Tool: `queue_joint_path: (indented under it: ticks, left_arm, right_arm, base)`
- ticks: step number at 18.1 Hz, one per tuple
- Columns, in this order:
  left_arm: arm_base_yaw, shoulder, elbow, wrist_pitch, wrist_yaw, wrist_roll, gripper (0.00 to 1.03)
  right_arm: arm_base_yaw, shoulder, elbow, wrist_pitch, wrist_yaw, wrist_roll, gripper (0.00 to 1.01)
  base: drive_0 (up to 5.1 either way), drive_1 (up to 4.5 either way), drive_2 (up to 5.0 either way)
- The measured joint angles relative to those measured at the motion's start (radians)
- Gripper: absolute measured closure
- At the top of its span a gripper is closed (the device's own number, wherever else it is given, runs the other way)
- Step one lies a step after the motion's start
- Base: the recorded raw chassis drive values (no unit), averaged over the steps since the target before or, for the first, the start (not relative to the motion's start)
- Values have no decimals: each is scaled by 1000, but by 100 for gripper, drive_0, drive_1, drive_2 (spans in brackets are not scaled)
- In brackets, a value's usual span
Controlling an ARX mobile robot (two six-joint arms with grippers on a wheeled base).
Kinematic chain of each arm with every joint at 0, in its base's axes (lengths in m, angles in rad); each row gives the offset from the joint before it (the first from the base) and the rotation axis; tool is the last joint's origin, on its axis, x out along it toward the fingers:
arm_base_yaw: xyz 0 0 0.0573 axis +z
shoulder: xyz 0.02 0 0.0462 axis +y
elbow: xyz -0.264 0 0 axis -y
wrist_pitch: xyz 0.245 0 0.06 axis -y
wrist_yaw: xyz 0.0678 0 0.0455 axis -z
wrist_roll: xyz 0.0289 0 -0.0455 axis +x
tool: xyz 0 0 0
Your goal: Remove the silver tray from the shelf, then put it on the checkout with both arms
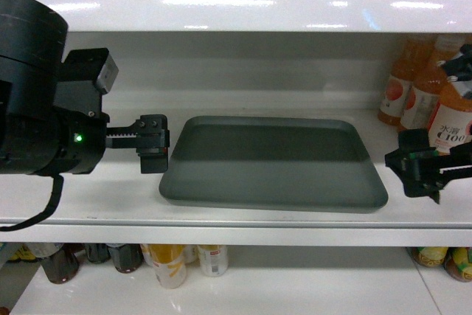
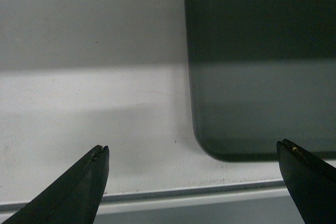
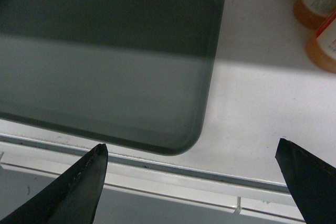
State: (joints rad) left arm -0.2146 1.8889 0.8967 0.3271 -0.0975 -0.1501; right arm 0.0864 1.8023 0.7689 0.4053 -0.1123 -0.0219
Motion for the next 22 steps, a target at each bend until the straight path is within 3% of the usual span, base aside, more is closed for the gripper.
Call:
queue_joint_path:
  ticks: [4,10,13,15,16,18,22]
  left_arm:
    - [0,163,141,-39,-18,0,5]
    - [-10,323,314,-120,-7,-12,5]
    - [-12,377,365,-153,-6,-19,5]
    - [-12,438,404,-166,-13,-35,5]
    - [-11,454,428,-182,-12,-52,5]
    - [-11,461,445,-194,-2,-68,24]
    - [-10,461,445,-196,9,-90,49]
  right_arm:
    - [12,200,184,-58,40,22,3]
    - [9,414,437,-148,117,23,3]
    - [4,463,523,-206,117,35,3]
    - [4,560,611,-256,147,56,3]
    - [2,593,655,-285,161,71,5]
    - [0,609,678,-309,152,75,29]
    - [9,611,679,-309,147,77,54]
  base:
    - [0,0,0]
    - [0,0,0]
    - [0,0,0]
    - [0,0,0]
    - [0,0,0]
    - [0,0,0]
    - [0,0,0]
